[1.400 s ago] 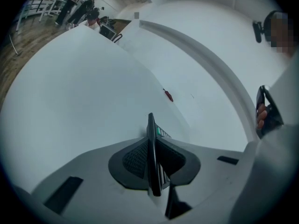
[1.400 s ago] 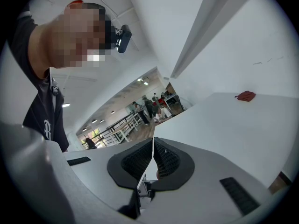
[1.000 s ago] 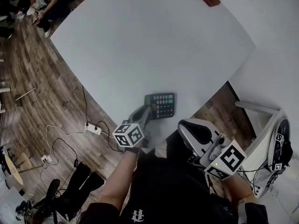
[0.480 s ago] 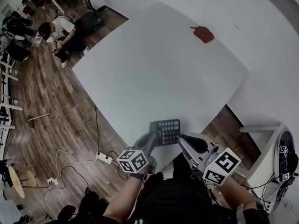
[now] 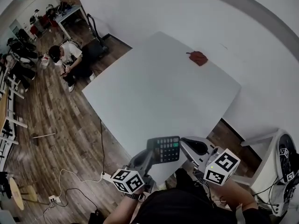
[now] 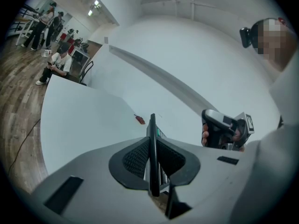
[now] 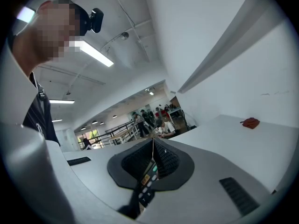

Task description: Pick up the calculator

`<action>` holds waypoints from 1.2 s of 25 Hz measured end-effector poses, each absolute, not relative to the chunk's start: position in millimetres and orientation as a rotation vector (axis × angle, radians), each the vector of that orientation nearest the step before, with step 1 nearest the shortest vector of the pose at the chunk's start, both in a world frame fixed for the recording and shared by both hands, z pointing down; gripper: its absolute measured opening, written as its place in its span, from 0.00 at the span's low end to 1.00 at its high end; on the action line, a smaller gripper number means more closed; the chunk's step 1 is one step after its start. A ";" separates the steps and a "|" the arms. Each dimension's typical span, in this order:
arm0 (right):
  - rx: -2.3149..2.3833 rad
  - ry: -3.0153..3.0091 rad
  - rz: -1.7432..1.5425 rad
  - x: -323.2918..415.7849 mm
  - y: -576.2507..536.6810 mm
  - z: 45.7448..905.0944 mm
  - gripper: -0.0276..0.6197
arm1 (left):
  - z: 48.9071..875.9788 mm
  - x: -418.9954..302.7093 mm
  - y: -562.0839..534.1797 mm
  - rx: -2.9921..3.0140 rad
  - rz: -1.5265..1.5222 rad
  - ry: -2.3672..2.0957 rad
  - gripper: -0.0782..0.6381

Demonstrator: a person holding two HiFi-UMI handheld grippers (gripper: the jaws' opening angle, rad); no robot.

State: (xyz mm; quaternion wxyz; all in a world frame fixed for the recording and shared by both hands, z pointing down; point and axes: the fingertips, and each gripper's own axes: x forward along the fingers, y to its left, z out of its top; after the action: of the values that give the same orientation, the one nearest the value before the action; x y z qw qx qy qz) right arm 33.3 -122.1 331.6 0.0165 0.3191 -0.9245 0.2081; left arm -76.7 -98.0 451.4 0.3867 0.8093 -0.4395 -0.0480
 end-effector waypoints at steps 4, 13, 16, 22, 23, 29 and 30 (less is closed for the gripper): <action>0.995 -2.899 0.606 28.9 -115.1 317.2 0.07 | 424.7 -80.1 -86.9 2.090 -0.151 -1.115 0.17; 1.008 -2.948 0.504 21.9 -105.4 289.0 0.07 | 379.9 -77.2 -73.0 2.226 -0.156 -1.133 0.17; 1.017 -2.965 0.459 22.7 -104.1 278.2 0.07 | 364.4 -75.6 -69.2 2.274 -0.165 -1.137 0.17; 1.061 -2.978 0.385 30.2 -102.0 264.9 0.06 | 343.9 -74.1 -62.7 2.333 -0.199 -1.148 0.17; 1.066 -2.976 0.372 30.0 -101.4 263.6 0.06 | 341.8 -74.9 -61.4 2.345 -0.200 -1.154 0.17; 1.080 -2.971 0.332 26.6 -97.4 259.0 0.06 | 337.1 -76.8 -56.8 2.373 -0.208 -1.157 0.17; 1.081 -2.970 0.331 25.9 -97.3 258.5 0.06 | 336.8 -77.7 -56.9 2.371 -0.210 -1.157 0.17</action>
State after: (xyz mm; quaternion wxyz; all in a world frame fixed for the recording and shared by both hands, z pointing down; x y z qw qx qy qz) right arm 25.9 -97.3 258.5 -0.0183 0.3402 -0.9344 0.1040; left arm -77.7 -56.9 336.8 0.2448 0.8687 -0.4238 -0.0769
